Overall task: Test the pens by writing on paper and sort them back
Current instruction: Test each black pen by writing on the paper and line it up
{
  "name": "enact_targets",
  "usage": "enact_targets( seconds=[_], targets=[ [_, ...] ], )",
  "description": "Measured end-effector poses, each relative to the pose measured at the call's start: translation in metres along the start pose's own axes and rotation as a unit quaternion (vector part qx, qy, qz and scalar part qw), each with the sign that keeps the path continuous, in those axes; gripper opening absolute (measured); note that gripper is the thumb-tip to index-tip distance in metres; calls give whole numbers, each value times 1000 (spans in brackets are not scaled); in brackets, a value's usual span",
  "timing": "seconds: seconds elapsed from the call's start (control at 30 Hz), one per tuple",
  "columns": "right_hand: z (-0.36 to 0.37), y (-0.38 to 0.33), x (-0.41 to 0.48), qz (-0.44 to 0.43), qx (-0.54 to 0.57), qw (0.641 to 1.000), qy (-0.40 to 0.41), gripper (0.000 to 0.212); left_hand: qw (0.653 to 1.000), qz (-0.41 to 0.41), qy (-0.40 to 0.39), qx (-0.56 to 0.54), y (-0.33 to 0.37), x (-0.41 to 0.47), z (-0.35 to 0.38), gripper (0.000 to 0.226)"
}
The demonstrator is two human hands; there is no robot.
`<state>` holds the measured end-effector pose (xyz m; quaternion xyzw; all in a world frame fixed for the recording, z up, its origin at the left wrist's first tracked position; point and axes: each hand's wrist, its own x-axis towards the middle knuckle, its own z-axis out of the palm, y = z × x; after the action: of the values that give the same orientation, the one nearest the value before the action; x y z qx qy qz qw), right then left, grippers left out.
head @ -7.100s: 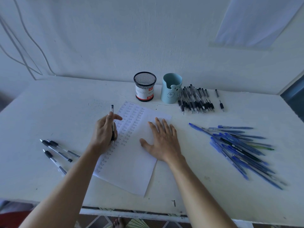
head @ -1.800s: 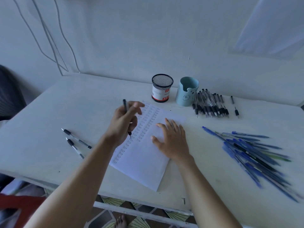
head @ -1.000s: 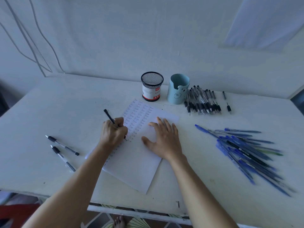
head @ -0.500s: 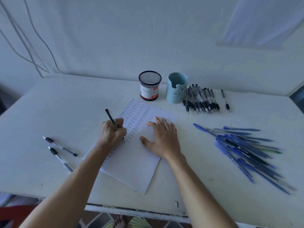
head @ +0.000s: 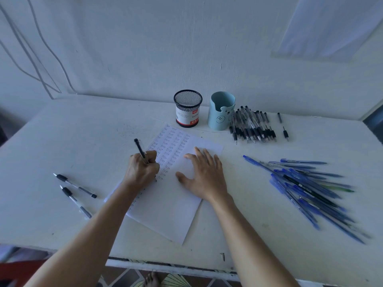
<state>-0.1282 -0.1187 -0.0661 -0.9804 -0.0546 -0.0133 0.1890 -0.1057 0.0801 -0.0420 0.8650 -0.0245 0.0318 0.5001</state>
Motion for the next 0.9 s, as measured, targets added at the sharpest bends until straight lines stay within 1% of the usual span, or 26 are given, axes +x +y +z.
enact_targets(
  seconds=[0.07,0.2,0.33,0.43,0.47,0.57,0.63,0.7,0.8,0.9],
  targets=[
    [0,0,0,0,-1,1000,-3,65,1000,1,-2,-5,0,-1,0,26],
    [0,-2,0,5,0,1000,-1,78,1000,8,-6,-4,-1,-2,2,26],
    [-2,0,0,6,-4,1000,-12,65,1000,24,-12,-7,-3,-2,2,26],
    [-2,-1,0,4,-2,1000,-11,64,1000,27,-3,-2,0,-3,2,25],
    [-1,-1,0,4,-3,1000,-11,67,1000,30,-2,-1,1,-3,3,26],
    [-2,-2,0,6,-6,1000,-6,82,999,42,-14,1,-1,-3,4,28],
    [-1,-3,0,7,-7,1000,-3,85,999,35,-19,5,-3,-2,4,27],
    [-1,-2,-1,8,-5,1000,-2,81,999,30,-15,5,-3,-1,4,25],
    [-1,-2,0,7,-7,1000,-6,68,999,34,-10,10,0,-3,5,24],
    [-3,-2,-1,5,-8,1000,-11,64,1000,30,0,2,-1,-4,5,23]
  ],
)
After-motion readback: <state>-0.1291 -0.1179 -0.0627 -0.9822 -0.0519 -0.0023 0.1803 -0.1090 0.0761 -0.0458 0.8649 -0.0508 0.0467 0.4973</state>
